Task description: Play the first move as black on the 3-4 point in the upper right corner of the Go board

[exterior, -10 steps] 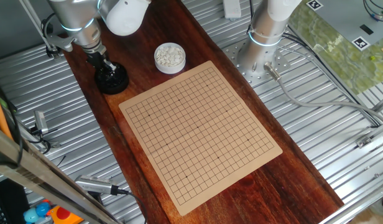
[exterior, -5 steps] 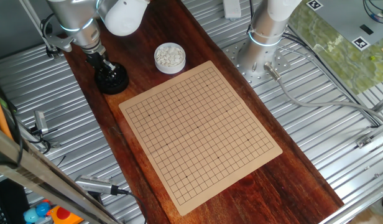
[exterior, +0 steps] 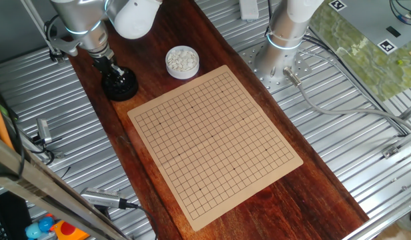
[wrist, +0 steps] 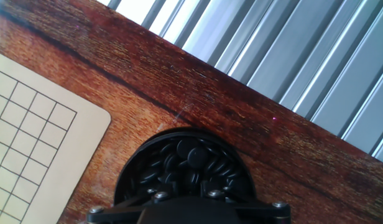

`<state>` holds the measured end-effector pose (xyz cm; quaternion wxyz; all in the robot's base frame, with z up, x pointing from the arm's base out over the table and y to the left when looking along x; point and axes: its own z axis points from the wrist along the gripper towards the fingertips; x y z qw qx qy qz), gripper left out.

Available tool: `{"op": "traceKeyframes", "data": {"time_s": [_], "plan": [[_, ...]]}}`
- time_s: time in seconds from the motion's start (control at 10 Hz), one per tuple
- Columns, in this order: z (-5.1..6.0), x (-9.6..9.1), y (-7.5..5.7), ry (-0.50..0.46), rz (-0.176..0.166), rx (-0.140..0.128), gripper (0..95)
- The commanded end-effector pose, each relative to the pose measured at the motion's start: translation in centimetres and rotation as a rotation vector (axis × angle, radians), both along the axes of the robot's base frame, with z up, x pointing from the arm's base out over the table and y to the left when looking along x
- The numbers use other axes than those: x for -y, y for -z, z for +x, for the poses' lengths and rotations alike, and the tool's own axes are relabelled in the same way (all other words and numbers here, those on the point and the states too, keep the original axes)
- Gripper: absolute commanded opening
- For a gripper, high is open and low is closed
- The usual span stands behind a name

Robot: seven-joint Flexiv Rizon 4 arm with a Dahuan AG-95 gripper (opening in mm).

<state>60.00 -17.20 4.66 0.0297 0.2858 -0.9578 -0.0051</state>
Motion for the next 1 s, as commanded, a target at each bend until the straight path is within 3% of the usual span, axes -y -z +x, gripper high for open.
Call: {"op": "traceKeyframes", "data": {"time_s": [0.1,0.2,0.3,1.0], "plan": [[0.0,0.0,0.2,-0.004,0.000,0.002,19.0],[0.0,0.0,0.2,0.001,-0.002,0.003,19.0],[0.0,0.0,0.2,0.001,-0.003,0.002,0.0],[-0.2,-0.1,-1.0,0.006,-0.008,-0.011,0.0]]}}
